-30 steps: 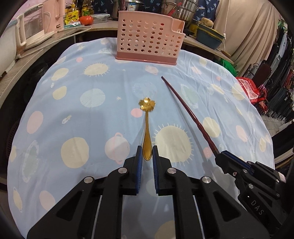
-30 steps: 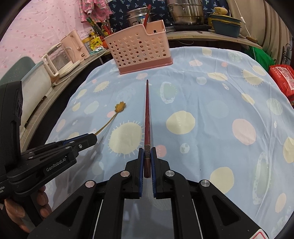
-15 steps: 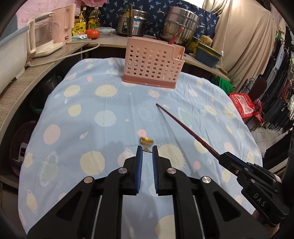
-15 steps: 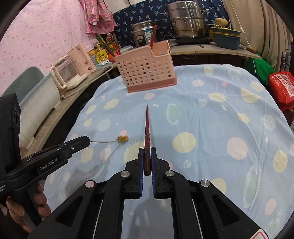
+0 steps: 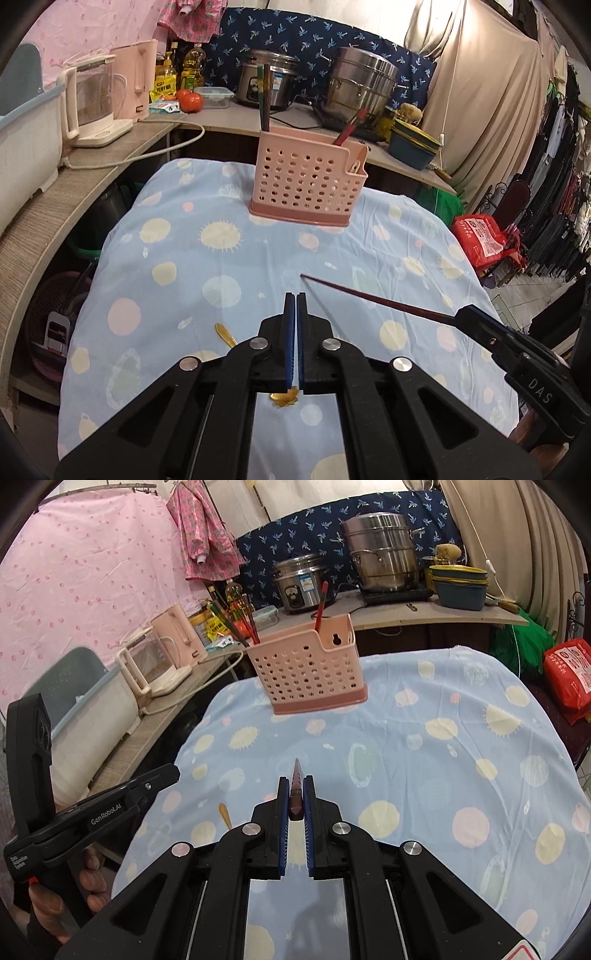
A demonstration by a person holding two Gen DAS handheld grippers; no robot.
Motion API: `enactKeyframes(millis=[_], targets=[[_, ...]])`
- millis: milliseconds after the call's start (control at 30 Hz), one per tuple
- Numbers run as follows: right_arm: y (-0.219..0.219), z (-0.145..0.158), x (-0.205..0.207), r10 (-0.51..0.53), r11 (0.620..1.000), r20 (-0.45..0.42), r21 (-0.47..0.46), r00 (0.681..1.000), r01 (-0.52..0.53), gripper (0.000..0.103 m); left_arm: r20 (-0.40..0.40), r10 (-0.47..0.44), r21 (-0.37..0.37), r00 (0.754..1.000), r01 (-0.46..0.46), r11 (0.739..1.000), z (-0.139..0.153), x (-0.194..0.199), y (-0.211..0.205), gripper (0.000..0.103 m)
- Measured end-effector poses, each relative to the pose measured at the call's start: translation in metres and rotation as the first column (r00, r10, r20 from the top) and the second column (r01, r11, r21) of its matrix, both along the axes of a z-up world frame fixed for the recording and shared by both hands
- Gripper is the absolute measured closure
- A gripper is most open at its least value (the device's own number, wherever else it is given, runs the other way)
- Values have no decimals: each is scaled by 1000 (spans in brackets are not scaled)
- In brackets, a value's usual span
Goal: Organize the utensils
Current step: 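Lift the gold spoon and dark red chopstick and carry them over the caddy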
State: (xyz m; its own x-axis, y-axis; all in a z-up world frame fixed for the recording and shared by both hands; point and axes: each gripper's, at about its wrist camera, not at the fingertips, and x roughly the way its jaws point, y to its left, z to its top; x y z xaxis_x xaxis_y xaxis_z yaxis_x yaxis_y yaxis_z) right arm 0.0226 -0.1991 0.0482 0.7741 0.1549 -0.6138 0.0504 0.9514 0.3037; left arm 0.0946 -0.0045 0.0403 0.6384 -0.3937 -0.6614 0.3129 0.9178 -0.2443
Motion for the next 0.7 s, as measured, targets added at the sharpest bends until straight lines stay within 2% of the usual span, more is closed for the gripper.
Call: enactKeyframes(millis=[167,300,400,433,567,700], targets=[[-7,12,4,-15,1000,28,15,999,15,96,9,25,-4,1000,-25,1000,4,6,9,103],[-12,3,3,-27,999,7,29,1000,27,96,-57,77,-1,995,-77,997,-16,18,24,99],[-12,-8,3,-22,999,-21,39,1000,23,96,-126,121,7,985,-121,993,-41,26,36,76],[-11,-12,2,-19,999,-32,40,999,20,96,-145,132,11,981,-132,991,-50,28,39,72],[-4,-27,3,-3,999,-70,44,998,6,96,-200,139,36,970,-135,990,-77,31,39,64],[0,-36,5,10,999,-96,48,995,-5,96,-218,152,64,964,-141,988,-94,39,34,57]])
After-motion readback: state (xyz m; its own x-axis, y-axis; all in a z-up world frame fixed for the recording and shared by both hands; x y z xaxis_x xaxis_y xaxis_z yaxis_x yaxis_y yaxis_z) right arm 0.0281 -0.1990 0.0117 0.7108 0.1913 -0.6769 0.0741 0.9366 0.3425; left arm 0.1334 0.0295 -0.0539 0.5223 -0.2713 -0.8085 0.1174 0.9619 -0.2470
